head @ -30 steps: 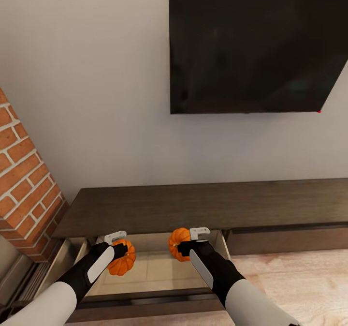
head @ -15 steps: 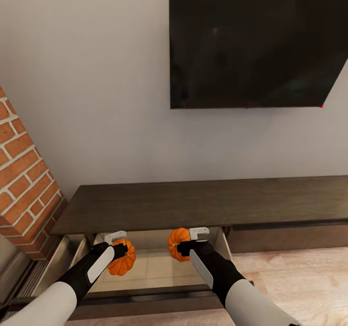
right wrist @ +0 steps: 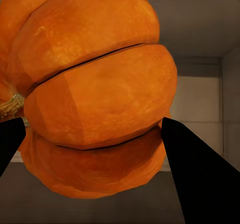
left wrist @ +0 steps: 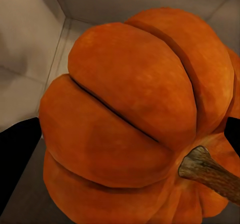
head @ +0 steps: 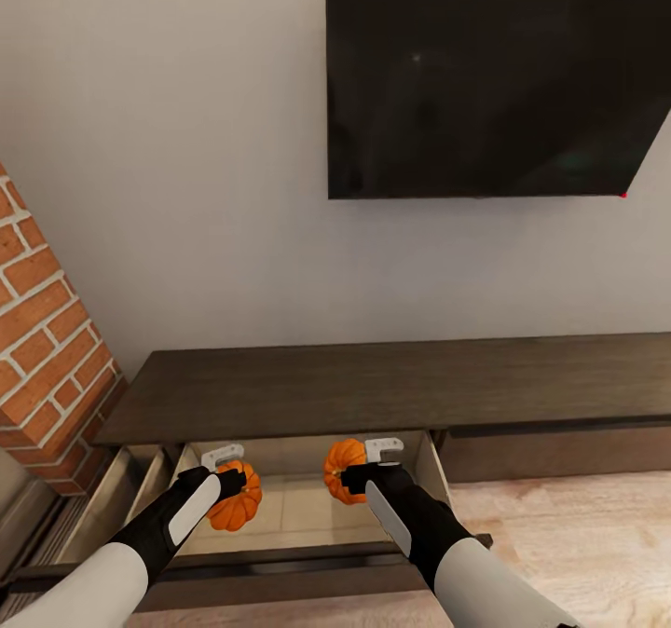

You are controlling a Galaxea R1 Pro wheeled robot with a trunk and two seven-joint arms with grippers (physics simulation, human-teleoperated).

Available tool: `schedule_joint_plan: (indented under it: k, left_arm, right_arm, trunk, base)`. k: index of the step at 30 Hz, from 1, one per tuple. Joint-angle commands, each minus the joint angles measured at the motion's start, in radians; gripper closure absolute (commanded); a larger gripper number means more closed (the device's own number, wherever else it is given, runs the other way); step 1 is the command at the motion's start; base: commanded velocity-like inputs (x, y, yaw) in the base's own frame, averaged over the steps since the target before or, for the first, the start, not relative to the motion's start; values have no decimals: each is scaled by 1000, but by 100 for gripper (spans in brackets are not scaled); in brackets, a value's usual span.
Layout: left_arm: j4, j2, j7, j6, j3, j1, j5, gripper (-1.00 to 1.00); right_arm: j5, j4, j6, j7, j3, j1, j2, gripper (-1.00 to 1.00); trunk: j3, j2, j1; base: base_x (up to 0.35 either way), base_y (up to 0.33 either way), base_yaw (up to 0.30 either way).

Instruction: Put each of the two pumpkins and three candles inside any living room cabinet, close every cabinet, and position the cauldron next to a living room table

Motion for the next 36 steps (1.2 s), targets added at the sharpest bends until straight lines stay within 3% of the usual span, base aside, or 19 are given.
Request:
schedule_joint_plan:
  k: [1, 25, 36]
  left_arm:
    - [-2, 2, 9, 1, -7, -1, 9, 100]
    - [-2, 2, 9, -2, -7, -1, 9, 100]
    - [-8, 3, 9, -4, -6, -1, 9, 100]
  right_arm:
    - [-7, -1, 3, -9, 3, -1, 0, 100]
    - [-6, -1, 3, -1, 3, -1, 0, 100]
    - [-5, -2, 3, -1, 3, -1, 0, 100]
  trunk:
    - [-4, -8, 4]
    - [-79, -176, 96]
    - [-79, -176, 96]
  base:
    - [0, 0, 0]
    - [0, 0, 0]
    - [9, 0, 0]
